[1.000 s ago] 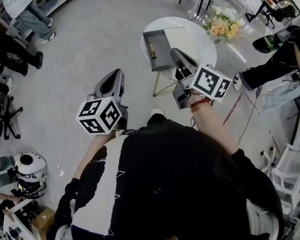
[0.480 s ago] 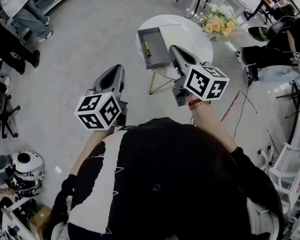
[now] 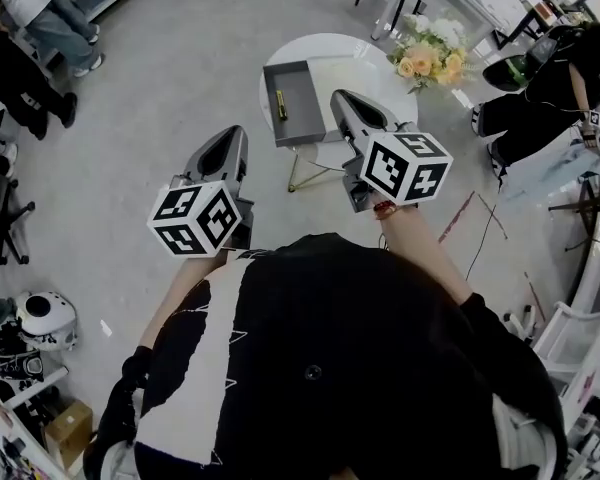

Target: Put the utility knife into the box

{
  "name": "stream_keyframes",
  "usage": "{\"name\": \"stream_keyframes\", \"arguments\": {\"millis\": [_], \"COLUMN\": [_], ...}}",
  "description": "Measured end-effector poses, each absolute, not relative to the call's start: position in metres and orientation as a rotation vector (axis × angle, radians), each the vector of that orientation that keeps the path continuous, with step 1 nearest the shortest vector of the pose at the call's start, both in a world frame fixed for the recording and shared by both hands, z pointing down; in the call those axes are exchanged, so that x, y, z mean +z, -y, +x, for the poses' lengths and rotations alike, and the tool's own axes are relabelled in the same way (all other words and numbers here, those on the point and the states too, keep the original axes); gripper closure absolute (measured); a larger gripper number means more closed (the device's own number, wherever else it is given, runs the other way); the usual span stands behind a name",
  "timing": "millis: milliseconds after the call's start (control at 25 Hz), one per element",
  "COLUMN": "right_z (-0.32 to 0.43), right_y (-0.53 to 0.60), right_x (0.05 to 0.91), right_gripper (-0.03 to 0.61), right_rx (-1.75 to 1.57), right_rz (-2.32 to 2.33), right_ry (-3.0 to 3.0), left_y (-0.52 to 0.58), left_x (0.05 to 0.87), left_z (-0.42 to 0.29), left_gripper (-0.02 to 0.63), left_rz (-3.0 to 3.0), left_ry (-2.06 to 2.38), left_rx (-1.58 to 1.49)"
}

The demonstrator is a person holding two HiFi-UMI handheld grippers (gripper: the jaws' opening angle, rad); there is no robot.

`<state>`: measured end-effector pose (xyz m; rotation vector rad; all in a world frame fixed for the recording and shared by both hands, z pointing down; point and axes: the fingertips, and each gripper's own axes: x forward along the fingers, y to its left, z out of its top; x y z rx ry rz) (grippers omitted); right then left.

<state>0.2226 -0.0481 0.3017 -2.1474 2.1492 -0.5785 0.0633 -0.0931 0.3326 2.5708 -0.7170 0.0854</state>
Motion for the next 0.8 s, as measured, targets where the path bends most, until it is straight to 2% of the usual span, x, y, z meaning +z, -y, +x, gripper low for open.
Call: {"name": "stream_keyframes", "arguments": {"millis": [800], "right_z": [0.252], "right_y": [0.061], "right_x": [0.324], "right_gripper": [0.574], "right_rx": [-0.609], "right_rz": [-2.135], "right_ry": [-2.219], "left_y": [0.103], "left_x": [0.341], "left_z": [0.09], "left_gripper": [0.603], "left_rz": [2.554], "left_ry": [0.789], "left_rx": [0.128]}}
